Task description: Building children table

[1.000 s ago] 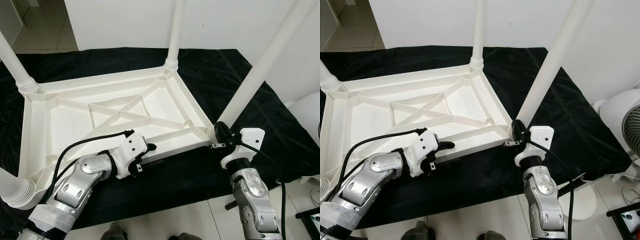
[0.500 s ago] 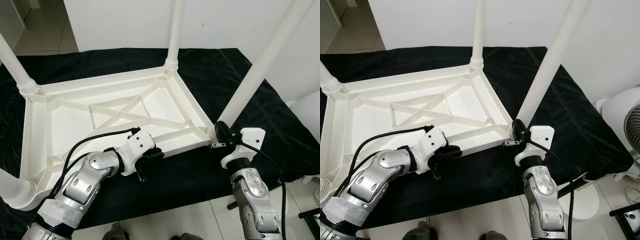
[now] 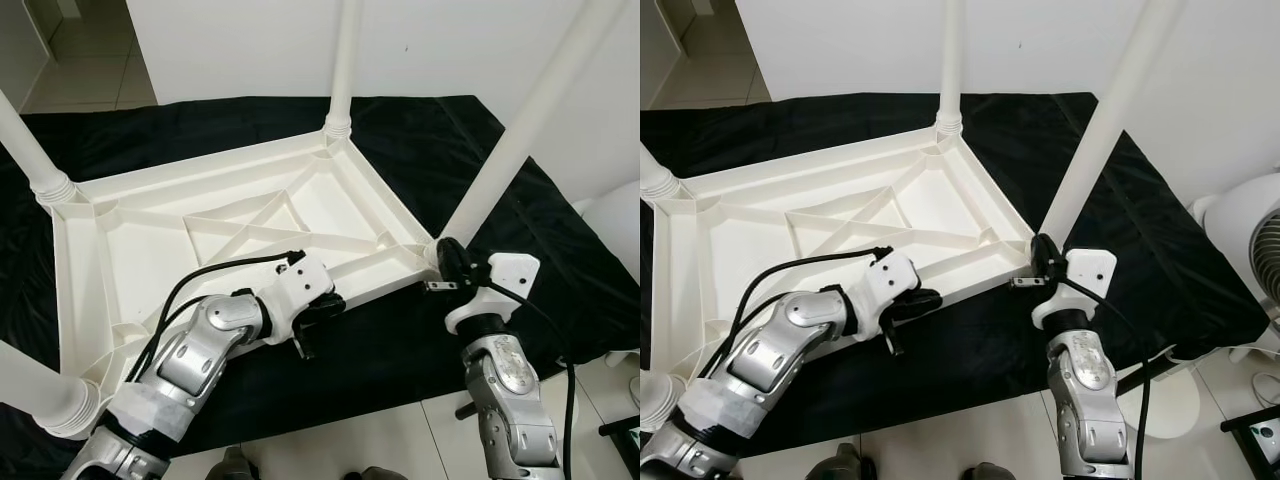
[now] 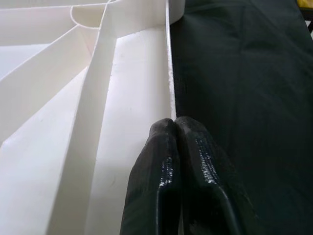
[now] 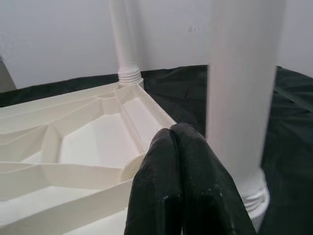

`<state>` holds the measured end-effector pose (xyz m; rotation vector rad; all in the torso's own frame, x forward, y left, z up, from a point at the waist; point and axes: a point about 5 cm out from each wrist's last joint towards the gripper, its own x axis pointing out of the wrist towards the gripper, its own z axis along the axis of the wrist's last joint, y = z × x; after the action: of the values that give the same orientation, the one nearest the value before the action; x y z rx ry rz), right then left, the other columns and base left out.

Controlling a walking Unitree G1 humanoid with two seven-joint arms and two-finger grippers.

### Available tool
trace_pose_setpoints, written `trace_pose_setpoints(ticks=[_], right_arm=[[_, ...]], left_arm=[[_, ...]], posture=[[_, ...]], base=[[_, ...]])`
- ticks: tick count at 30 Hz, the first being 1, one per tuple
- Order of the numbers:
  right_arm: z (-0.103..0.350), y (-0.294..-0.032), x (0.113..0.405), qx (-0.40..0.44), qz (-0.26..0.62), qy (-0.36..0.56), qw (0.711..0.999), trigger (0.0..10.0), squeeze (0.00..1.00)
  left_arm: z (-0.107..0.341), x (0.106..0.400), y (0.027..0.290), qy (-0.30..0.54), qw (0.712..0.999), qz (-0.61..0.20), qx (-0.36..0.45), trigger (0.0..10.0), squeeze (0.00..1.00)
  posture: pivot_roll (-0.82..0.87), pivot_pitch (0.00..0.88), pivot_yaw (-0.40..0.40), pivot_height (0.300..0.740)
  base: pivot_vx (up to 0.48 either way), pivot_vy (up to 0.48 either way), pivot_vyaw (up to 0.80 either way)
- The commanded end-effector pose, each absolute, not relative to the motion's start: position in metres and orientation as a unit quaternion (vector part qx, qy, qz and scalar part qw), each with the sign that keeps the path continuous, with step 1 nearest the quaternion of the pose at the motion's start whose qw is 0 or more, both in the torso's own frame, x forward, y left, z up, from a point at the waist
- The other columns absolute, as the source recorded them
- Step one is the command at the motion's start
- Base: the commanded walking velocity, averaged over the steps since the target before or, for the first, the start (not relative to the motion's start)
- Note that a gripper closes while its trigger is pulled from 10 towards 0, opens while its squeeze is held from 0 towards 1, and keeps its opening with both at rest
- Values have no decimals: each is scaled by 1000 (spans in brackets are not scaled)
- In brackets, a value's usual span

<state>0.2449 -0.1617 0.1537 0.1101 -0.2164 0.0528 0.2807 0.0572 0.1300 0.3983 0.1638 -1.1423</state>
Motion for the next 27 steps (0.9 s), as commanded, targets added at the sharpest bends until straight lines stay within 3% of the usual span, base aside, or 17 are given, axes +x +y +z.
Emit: trace_pose_setpoints(ticks=[1, 5, 6, 8, 9, 11, 12, 15, 18, 19, 23, 24, 25, 27], right_arm=[[155, -157, 243, 60, 24, -112, 992, 10000, 0], [154, -155, 243, 64, 20, -112, 991, 10000, 0], [154, -155, 241, 64, 18, -112, 991, 10000, 0], [154, -156, 241, 64, 15, -112, 992, 10000, 0], [154, -157, 240, 64, 11, -112, 992, 10000, 0], [154, -158, 239, 64, 7, -112, 992, 10000, 0], [154, -159, 238, 64, 4, -112, 992, 10000, 0], [155, -158, 240, 65, 0, -114, 991, 10000, 0], [155, -157, 240, 67, 0, -115, 991, 10000, 0], [155, -156, 240, 68, 1, -115, 991, 10000, 0], [156, -155, 240, 68, 2, -116, 991, 10000, 0], [156, -154, 240, 69, 3, -115, 991, 10000, 0], [155, -154, 239, 69, 3, -114, 991, 10000, 0], [155, -154, 239, 69, 4, -113, 991, 10000, 0]], left_arm=[[116, 293, 54, 91, 845, -482, 215, 588, 0], [115, 305, 54, 80, 845, -470, 243, 0, 0], [116, 309, 57, 78, 848, -462, 248, 510, 0], [117, 314, 59, 76, 851, -455, 253, 392, 0], [120, 318, 61, 72, 856, -446, 253, 1216, 0], [123, 322, 62, 69, 860, -438, 252, 1137, 0], [126, 325, 62, 61, 866, -428, 251, 0, 0], [134, 338, 62, 48, 890, -385, 239, 0, 0], [134, 342, 62, 47, 897, -372, 236, 0, 0], [134, 346, 64, 49, 903, -356, 236, 4627, 0], [136, 352, 67, 45, 918, -325, 224, 4745, 0], [137, 354, 68, 45, 922, -316, 221, 5451, 0], [140, 354, 68, 35, 925, -311, 216, 10000, 0], [144, 353, 67, 28, 928, -316, 193, 10000, 0]], posture=[[-4, 48, -6, 740], [-21, 49, 7, 740], [-28, 49, 12, 740], [-30, 48, 12, 740], [-33, 51, 15, 740], [-34, 48, 17, 740], [-34, 48, 17, 740], [-38, 45, 17, 740], [-38, 45, 17, 740], [-35, 45, 14, 740], [-35, 44, 14, 740], [-33, 46, 13, 740], [-31, 45, 8, 740], [-27, 44, 5, 740]], base=[[0, 0, 0], [0, 0, 0], [0, 0, 0], [0, 0, 0], [0, 0, 0], [0, 0, 0], [0, 0, 0], [0, 0, 0], [0, 0, 0], [0, 0, 0], [0, 0, 0], [0, 0, 0], [0, 0, 0], [0, 0, 0]])
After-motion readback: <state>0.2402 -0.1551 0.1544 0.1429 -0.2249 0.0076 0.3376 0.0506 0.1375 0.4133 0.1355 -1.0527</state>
